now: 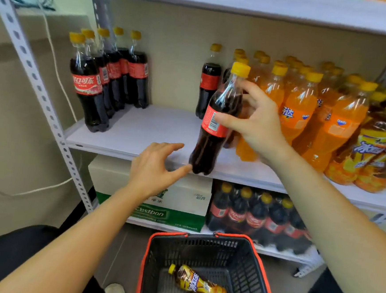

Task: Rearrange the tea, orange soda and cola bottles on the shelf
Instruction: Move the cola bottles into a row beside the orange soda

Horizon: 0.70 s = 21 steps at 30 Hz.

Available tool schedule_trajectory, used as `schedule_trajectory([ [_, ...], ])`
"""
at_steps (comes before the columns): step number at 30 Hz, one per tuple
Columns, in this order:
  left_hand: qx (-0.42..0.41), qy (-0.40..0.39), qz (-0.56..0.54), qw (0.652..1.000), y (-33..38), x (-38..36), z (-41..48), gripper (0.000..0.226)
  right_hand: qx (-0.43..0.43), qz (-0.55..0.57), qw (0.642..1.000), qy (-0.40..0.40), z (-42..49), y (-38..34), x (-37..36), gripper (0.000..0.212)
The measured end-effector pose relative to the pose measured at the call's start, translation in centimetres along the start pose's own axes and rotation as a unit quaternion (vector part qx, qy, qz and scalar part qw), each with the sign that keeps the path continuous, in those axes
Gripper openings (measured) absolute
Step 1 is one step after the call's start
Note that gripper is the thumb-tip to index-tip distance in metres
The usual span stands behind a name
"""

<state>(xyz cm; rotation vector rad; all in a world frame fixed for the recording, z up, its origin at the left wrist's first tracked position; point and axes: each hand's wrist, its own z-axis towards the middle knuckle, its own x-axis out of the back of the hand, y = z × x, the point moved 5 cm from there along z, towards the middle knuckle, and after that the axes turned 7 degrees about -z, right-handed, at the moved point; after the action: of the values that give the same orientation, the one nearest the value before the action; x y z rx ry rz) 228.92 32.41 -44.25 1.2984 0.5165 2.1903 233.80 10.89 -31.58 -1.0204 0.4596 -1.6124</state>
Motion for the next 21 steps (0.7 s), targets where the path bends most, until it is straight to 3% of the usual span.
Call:
schedule_trajectory([
  [4, 0.04, -0.015, 0.107, 0.993, -3.9, 0.3, 0.3, 0.057, 0.008, -0.058, 0.998, -0.002, 4.9, -0.3, -3.2, 0.069],
  [10, -0.017, -0.015, 0.1, 0.995, -5.3, 0.5, -0.1, 0.054, -0.058, -0.155, 0.986, -0.004, 10.3, 1.9, -8.2, 0.072],
  [16, 0.0, -0.039, 0.057, 0.998, -5.9, 1.1, 0.2, 0.05, -0.072, -0.138, 0.987, 0.048, 10.5, 4.0, -9.5, 0.07],
  [18, 0.032, -0.008, -0.011, 0.999, -6.0, 1.9, 0.5, 0.044, -0.072, -0.124, 0.988, 0.053, 9.5, 4.7, -9.8, 0.076],
  [21, 0.11, 0.132, -0.13, 0.977, -7.2, 4.7, 1.3, 0.042, -0.118, -0.097, 0.988, 0.023, 7.5, 6.6, -10.8, 0.08],
])
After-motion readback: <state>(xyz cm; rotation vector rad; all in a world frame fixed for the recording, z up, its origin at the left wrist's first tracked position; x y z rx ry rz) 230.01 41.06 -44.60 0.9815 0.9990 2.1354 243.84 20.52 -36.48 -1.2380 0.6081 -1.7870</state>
